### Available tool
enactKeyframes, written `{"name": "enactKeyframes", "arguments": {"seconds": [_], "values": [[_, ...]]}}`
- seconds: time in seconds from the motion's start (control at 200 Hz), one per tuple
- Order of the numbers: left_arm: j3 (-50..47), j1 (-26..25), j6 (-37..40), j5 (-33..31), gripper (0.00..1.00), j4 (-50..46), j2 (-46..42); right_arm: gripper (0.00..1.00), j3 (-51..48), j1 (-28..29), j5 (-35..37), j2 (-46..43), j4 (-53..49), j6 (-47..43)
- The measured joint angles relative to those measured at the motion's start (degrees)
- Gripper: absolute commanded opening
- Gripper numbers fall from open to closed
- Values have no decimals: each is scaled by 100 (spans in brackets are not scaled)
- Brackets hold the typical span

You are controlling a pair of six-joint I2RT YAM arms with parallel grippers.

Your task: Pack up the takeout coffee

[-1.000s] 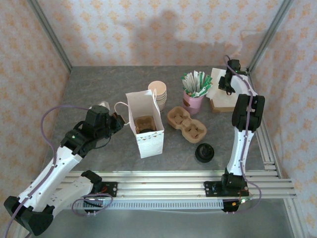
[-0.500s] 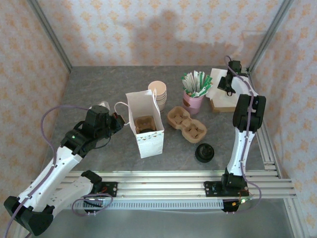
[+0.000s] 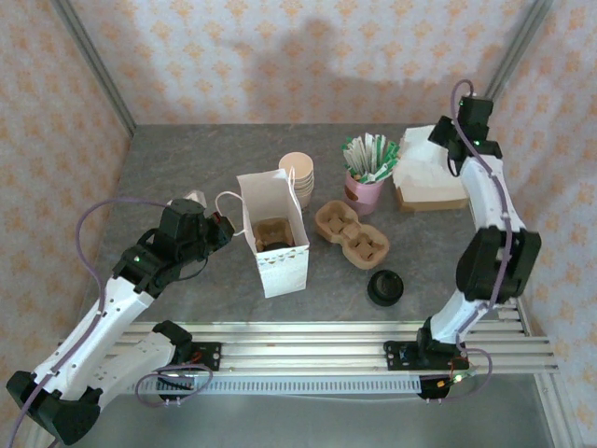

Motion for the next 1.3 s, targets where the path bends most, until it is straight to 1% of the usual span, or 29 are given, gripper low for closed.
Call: {"name": "enactKeyframes", "arguments": {"seconds": [0.18, 0.355, 0.47, 0.571, 0.716, 0.806, 0.911, 1.026, 1.151, 1.201, 1.301], "values": [[0, 0, 0, 2, 0, 2, 0, 0, -468, 166, 109, -1241, 129, -26], [-2, 0, 0, 22, 0, 2, -37, 0, -533, 317, 197, -2081, 122, -96], [0, 0, 2, 20, 0, 2, -70, 0, -498, 343, 142, -2483, 109, -116], [-2, 0, 2, 20, 0, 2, -74, 0, -356, 428, -85, -2732, 94, -109], [-2, 0, 4, 20, 0, 2, -74, 0, -2, 612, -741, -3038, 101, 125], [-2, 0, 4, 20, 0, 2, -74, 0, 210, 859, -1047, -3198, 122, 289], [0, 0, 7, 20, 0, 2, -74, 0, 501, 1510, -1252, -3274, 114, 326], [0, 0, 31, 20, 0, 2, -74, 0, 800, 2465, -1333, -3213, 85, 302], [-2, 0, 57, 22, 0, 2, -74, 0, 1172, 3617, -1185, -2955, 37, 131], [-2, 0, 72, 22, 0, 2, -74, 0, 1405, 4138, -1086, -2769, 4, 4], [0, 0, 101, 22, 0, 2, -74, 0, 1882, 5003, -927, -2387, 2, -247]]}}
